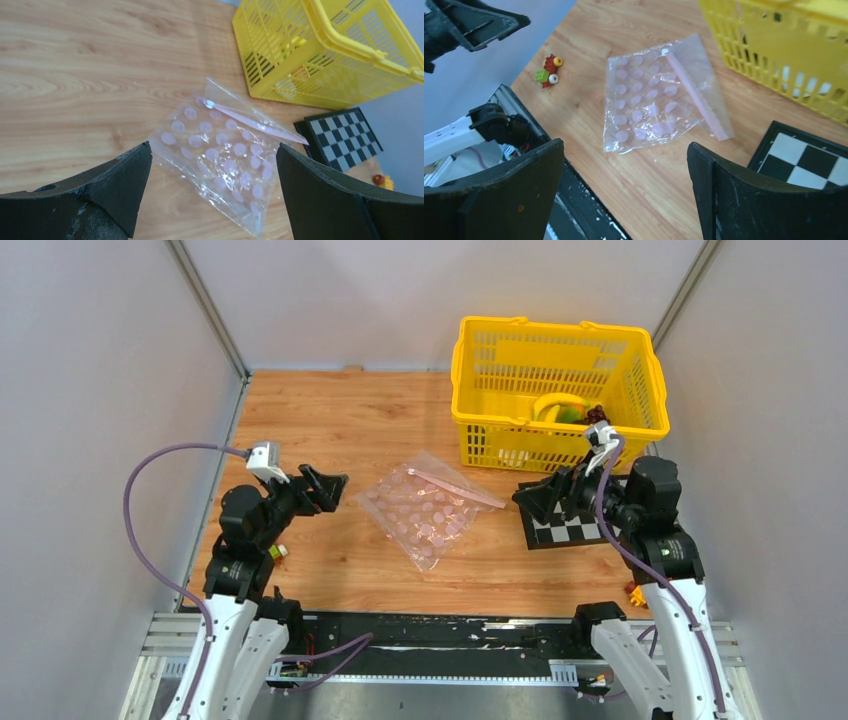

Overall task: Place the food in the zip-top bag and seal the zipper
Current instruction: Pick up the zipper food storage bag at the center of the board.

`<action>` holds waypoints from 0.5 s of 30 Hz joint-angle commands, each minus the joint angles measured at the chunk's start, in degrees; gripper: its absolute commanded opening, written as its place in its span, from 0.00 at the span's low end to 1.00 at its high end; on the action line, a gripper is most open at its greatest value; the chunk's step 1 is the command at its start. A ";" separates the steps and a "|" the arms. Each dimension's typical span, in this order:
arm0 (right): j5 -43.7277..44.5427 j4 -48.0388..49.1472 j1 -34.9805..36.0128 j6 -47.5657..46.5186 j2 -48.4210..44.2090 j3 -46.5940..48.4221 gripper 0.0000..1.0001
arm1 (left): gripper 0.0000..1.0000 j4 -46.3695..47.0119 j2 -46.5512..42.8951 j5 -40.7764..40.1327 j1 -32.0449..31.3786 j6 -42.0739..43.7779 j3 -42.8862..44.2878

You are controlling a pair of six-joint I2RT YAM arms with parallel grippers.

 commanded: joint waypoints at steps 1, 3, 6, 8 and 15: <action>-2.09 -1.74 2.35 -0.96 -1.11 -0.90 0.89 | 1.00 1.72 -1.21 6.29 0.27 -6.35 -2.33; 1.24 -4.16 4.31 -1.27 -1.02 -1.76 0.85 | 1.00 1.26 -2.02 6.94 0.28 -7.35 -3.57; 6.93 -5.04 7.32 0.38 -0.56 -5.27 0.82 | 1.00 0.61 -1.76 8.11 0.23 -8.47 -5.34; 9.94 -3.79 10.39 1.23 0.51 -7.73 0.81 | 1.00 -0.72 -0.39 8.62 -0.20 -7.97 -5.65; 25.51 12.81 21.07 5.14 10.18 -14.83 0.82 | 1.00 -4.64 3.27 -0.65 -10.73 -6.04 -6.32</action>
